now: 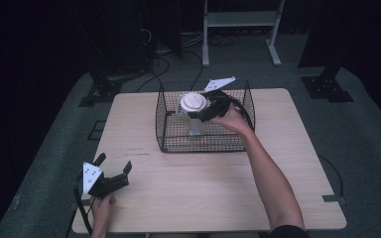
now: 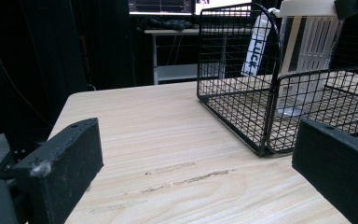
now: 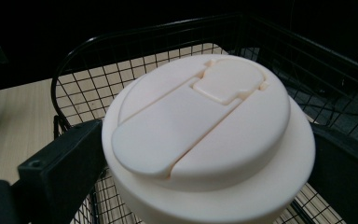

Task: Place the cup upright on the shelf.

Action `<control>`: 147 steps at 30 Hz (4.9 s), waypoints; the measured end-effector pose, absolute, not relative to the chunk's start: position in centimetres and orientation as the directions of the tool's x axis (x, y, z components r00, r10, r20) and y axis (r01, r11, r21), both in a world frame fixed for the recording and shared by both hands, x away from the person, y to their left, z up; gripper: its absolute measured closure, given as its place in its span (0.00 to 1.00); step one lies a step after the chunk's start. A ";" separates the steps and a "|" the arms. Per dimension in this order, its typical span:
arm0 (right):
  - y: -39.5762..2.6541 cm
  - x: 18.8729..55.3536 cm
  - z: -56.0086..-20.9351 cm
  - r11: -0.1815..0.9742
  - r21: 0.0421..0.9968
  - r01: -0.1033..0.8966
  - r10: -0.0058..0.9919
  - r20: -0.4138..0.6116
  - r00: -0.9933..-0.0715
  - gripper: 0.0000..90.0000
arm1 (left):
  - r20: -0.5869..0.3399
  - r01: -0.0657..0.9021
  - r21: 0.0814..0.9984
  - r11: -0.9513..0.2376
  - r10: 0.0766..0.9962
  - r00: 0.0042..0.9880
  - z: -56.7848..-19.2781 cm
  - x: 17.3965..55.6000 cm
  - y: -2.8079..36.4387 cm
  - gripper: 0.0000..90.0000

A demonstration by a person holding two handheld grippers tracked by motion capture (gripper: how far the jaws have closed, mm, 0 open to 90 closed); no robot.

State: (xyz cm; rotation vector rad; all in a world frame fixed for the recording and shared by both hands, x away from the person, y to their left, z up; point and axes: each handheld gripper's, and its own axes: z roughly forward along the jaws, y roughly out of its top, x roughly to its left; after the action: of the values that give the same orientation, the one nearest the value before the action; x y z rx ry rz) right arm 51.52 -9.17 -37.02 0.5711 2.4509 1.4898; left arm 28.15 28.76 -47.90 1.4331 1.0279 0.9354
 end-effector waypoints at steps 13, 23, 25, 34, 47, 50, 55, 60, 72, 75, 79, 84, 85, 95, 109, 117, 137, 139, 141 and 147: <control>-9.7 51.0 -35.6 0.369 0.907 0.202 0.453 0.014 -0.892 0.02 | 0.009 0.095 0.995 -0.041 0.949 0.315 -47.9 28.2 28.7 0.01; -10.3 50.5 -34.5 0.346 0.917 0.197 0.477 0.008 -0.879 0.02 | 0.009 0.096 0.995 -0.041 0.949 0.314 -47.9 28.2 28.7 0.01; -10.4 50.3 -34.2 0.347 0.916 0.199 0.481 0.008 -0.877 0.02 | 0.009 0.095 0.995 -0.041 0.950 0.313 -47.9 28.2 28.7 0.01; -11.3 48.8 -33.1 0.361 0.913 0.191 0.479 -0.006 -0.878 0.02 | 0.010 0.098 0.994 -0.042 0.951 0.310 -47.9 28.2 28.6 0.01; -13.4 46.6 -32.7 0.363 0.910 0.199 0.485 -0.002 -0.875 0.02 | 0.013 0.097 0.994 -0.045 0.951 0.309 -47.9 28.1 28.6 0.01; -13.8 46.1 -32.6 0.367 0.908 0.200 0.483 -0.002 -0.875 0.02 | 0.013 0.098 0.994 -0.045 0.951 0.310 -47.9 28.1 28.6 0.01; -14.4 45.2 -32.6 0.376 0.902 0.213 0.478 0.008 -0.878 0.02 | 0.015 0.096 0.994 -0.048 0.950 0.311 -47.9 28.1 28.6 0.01; -15.1 44.5 -32.9 0.380 0.901 0.212 0.478 0.005 -0.879 0.02 | 0.016 0.095 0.994 -0.047 0.951 0.309 -47.9 28.1 28.6 0.01; -16.3 43.0 -33.6 0.402 0.879 0.257 0.449 0.055 -0.892 0.02 | 0.020 0.097 0.994 -0.052 0.951 0.309 -47.9 28.1 28.5 0.01; -16.6 42.5 -33.4 0.396 0.886 0.241 0.456 0.039 -0.889 0.02 | 0.021 0.096 0.994 -0.053 0.951 0.309 -47.9 28.1 28.6 0.01; -17.0 42.0 -33.4 0.398 0.885 0.239 0.457 0.035 -0.889 0.02 | 0.013 0.097 0.994 -0.045 0.951 0.309 -47.9 28.1 28.6 0.01; -17.6 41.6 -33.6 0.405 0.879 0.252 0.456 0.044 -0.889 0.02 | 0.015 0.097 0.994 -0.047 0.951 0.309 -47.9 28.1 28.6 0.01; -17.7 41.5 -33.6 0.401 0.881 0.252 0.455 0.047 -0.889 0.02 | 0.015 0.098 0.994 -0.048 0.951 0.309 -47.9 28.1 28.6 0.01; -19.0 40.3 -34.2 0.392 0.884 0.255 0.465 0.049 -0.884 0.02 | 0.019 0.097 0.994 -0.051 0.951 0.309 -47.9 28.1 28.6 0.01; -21.1 38.4 -35.0 0.378 0.885 0.271 0.474 0.067 -0.878 0.02 | 0.019 0.097 0.994 -0.051 0.951 0.308 -47.9 28.1 28.5 0.01; -22.4 37.4 -35.6 0.363 0.889 0.279 0.486 0.075 -0.871 0.02 | 0.022 0.098 0.994 -0.055 0.951 0.307 -47.9 28.1 28.5 0.01; -25.0 35.8 -37.7 0.339 0.885 0.320 0.517 0.109 -0.849 0.02 | 0.030 0.100 0.993 -0.064 0.952 0.306 -47.9 28.1 28.4 0.01; -25.2 35.6 -38.0 0.341 0.883 0.322 0.519 0.109 -0.848 0.02 | 0.032 0.098 0.993 -0.066 0.951 0.306 -47.9 28.1 28.4 0.01; -25.4 35.4 -38.1 0.335 0.885 0.323 0.521 0.112 -0.846 0.02 | 0.033 0.100 0.993 -0.066 0.952 0.306 -47.9 28.1 28.4 0.01; -26.2 34.7 -38.5 0.333 0.884 0.328 0.530 0.112 -0.840 0.02 | 0.030 0.098 0.993 -0.063 0.952 0.305 -47.9 28.0 28.4 0.01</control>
State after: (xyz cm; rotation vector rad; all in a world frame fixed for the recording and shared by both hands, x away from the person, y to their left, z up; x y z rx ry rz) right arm 34.71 -26.16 -38.55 0.7830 2.3975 1.5180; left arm 28.04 28.43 -47.91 1.4516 1.0288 0.9582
